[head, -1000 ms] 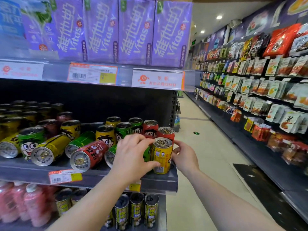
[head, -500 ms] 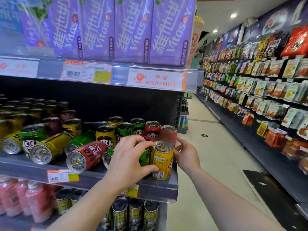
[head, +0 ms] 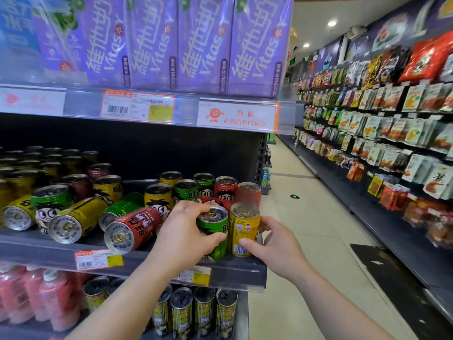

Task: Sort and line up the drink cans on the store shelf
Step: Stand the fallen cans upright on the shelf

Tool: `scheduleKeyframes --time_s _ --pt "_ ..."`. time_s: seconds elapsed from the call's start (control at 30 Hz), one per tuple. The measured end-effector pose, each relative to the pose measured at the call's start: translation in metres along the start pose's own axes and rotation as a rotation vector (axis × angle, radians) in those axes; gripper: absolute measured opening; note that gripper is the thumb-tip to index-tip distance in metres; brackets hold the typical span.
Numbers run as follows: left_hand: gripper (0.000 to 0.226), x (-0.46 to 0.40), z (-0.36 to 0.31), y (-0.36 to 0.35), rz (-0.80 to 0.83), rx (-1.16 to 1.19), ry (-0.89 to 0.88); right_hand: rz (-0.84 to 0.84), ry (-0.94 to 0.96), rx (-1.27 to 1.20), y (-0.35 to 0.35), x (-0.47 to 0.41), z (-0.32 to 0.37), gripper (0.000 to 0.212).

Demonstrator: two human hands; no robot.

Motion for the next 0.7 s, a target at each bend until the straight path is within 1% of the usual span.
scheduleKeyframes --time_s 0.07,0.2,0.4,0.5,0.57,0.6,0.63,0.7 --pt "0.072 -0.001 0.000 -0.004 0.026 0.032 -0.009 -0.016 -0.011 -0.005 0.000 -0.004 -0.001 0.047" --pt "0.074 -0.005 0.001 -0.010 0.078 0.074 -0.026 -0.080 -0.056 0.016 0.006 -0.017 -0.010 0.048" --pt "0.076 -0.012 -0.010 -0.021 0.149 0.130 -0.102 -0.111 -0.110 0.039 0.005 -0.026 -0.014 0.049" --pt "0.078 -0.015 -0.016 -0.026 0.218 0.140 -0.132 -0.079 -0.126 0.048 0.003 -0.026 -0.014 0.049" --pt "0.081 -0.020 -0.013 -0.027 0.301 0.174 -0.120 -0.068 -0.149 0.037 0.006 -0.024 -0.013 0.053" --pt "0.083 -0.023 -0.009 -0.024 0.345 0.243 -0.090 -0.103 -0.158 0.011 0.011 -0.020 -0.010 0.052" --pt "0.084 -0.026 -0.005 -0.019 0.362 0.317 -0.064 -0.173 -0.155 -0.026 0.020 -0.015 -0.005 0.048" --pt "0.075 -0.033 0.007 -0.004 0.329 0.397 -0.027 -0.334 -0.107 -0.138 0.036 0.001 0.011 0.036"
Point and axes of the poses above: each hand's wrist, its own x-axis away from the middle knuckle, its own y-axis out of the back of the hand, z = x × y, the point moved 9 cm from there along -x, towards the middle knuckle, and after that the axes turned 2 degrees about -y, right-handed, at the moved point
